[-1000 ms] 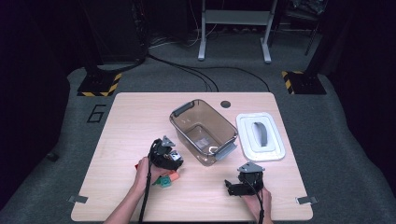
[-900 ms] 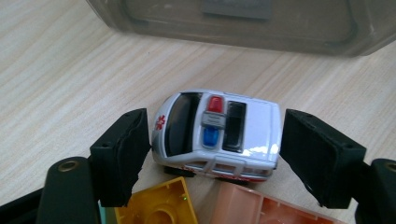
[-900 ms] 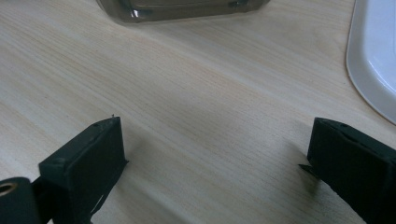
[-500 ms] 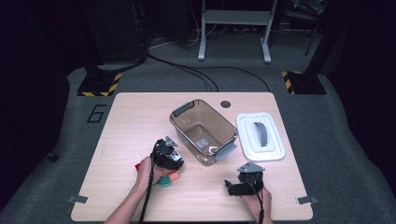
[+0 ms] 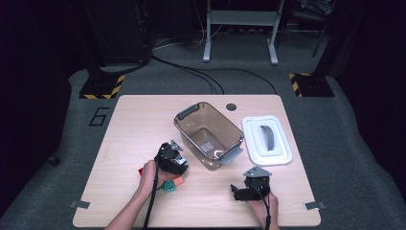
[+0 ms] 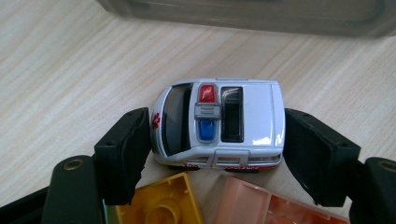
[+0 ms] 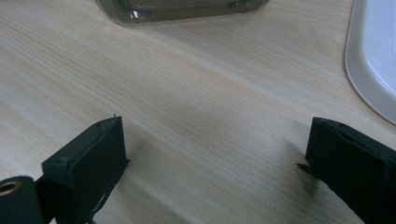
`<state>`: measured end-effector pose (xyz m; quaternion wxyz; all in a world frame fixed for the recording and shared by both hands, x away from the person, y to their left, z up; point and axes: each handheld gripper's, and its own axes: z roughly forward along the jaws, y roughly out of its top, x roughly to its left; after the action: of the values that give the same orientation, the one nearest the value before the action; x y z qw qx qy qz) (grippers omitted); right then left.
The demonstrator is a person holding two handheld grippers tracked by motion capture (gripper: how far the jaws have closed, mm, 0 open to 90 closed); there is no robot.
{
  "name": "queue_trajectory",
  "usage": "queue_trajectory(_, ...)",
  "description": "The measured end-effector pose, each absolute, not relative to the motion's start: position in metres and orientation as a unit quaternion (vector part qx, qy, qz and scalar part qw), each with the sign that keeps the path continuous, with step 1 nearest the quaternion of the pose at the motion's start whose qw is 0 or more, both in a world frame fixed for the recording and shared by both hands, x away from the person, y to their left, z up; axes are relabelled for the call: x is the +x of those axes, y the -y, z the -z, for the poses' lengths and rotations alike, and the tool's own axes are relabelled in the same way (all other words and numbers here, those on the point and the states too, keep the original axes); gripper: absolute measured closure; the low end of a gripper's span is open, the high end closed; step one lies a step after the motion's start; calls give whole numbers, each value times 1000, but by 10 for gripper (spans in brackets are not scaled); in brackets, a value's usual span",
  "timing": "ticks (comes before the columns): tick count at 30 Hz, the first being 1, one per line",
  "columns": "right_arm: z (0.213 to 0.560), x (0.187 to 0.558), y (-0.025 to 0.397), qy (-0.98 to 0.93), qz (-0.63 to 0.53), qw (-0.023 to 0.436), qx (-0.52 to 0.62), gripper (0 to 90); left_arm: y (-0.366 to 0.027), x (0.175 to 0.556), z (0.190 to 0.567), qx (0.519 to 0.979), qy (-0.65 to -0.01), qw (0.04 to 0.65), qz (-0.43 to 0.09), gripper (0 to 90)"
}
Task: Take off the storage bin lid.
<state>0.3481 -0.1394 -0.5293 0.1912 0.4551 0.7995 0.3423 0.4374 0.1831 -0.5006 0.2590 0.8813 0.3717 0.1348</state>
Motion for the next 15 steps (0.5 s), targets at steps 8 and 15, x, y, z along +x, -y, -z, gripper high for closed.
queue_trajectory(8, 529, 348, 140, -800, -341, 192, 454, 44, -192, 436, 490, 876, -367, 279, -143, 565)
queue_trajectory(15, 529, 348, 139, -799, -342, 192, 456, 45, -194, 437, 492, 866, -372, 303, -140, 411)
